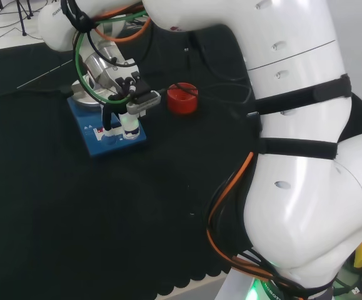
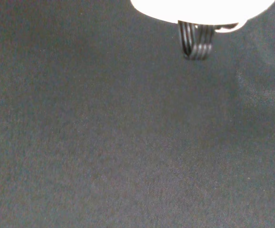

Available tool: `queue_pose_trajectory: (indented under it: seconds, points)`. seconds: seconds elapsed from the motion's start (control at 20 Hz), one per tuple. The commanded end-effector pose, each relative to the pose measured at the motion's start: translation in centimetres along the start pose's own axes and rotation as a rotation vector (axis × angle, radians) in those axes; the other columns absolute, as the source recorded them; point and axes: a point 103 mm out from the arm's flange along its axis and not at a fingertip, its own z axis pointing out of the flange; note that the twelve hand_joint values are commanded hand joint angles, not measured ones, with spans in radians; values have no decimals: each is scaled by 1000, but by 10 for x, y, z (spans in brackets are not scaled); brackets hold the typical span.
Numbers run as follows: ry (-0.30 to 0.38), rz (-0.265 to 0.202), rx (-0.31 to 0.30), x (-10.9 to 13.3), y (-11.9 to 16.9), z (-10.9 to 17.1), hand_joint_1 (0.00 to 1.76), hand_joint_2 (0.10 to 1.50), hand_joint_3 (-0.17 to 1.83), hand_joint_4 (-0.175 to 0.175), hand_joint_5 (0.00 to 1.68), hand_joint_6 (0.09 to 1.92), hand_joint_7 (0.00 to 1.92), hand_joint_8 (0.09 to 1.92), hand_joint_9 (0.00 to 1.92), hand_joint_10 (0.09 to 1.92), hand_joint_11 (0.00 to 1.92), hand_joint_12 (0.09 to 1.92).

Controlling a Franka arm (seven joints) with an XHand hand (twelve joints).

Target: Turn on the heater.

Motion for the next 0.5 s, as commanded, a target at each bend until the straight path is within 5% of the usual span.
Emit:
queue_pose_trajectory:
  seconds: [0.05, 0.5]
  points:
    - [8, 16, -5, 7, 2, 0, 1502, 618, 1151, -22, 324, 448, 1840, 1800, 1920, 1802, 1920, 1719]
    - [14, -4, -3, 5, 5, 3, 1502, 618, 1152, -22, 328, 453, 1840, 1800, 1920, 1801, 1920, 1716]
